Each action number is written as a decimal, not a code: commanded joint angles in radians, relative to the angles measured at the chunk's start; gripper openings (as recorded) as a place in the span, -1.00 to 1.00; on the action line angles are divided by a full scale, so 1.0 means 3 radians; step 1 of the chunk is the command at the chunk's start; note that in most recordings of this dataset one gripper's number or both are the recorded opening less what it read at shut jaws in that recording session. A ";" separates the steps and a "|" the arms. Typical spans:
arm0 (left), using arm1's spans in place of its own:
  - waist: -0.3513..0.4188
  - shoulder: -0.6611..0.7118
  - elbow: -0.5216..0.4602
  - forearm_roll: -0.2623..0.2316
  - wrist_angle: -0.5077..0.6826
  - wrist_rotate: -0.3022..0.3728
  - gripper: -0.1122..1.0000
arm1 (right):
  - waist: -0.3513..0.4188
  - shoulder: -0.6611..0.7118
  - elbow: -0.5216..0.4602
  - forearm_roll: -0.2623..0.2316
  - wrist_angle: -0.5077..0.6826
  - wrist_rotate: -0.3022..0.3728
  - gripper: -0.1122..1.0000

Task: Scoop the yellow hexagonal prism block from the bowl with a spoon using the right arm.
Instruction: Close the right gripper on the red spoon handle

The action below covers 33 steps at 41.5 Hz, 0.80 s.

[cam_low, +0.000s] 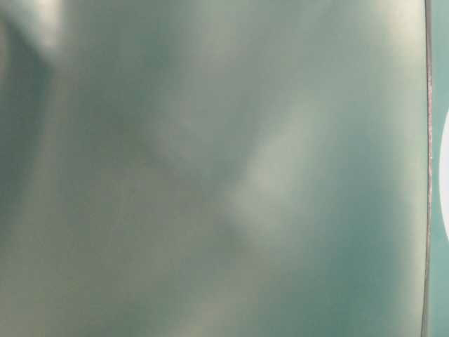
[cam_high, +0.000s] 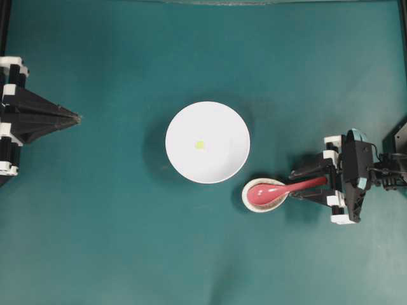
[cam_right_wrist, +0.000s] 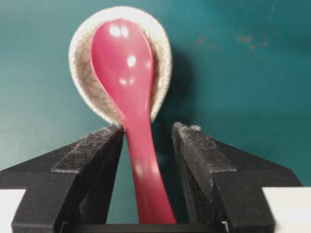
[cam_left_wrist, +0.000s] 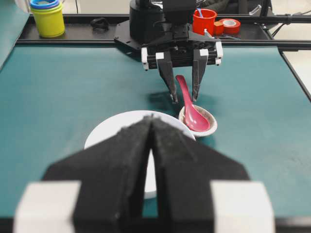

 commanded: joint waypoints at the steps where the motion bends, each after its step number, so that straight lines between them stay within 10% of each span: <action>1: 0.0015 0.0020 -0.0077 0.0010 -0.0005 0.0005 -0.79 | 0.0026 -0.0031 -0.0026 0.0005 -0.0020 0.0000 0.14; 19: 0.0020 0.0026 -0.0077 0.0010 0.0041 0.0005 -0.79 | 0.0026 -0.0031 -0.0031 -0.0041 -0.0036 -0.0020 0.10; 33: 0.0020 0.0020 -0.0077 0.0010 0.0061 0.0005 -0.79 | 0.0026 -0.0031 -0.0036 -0.0072 -0.0046 -0.0020 -0.28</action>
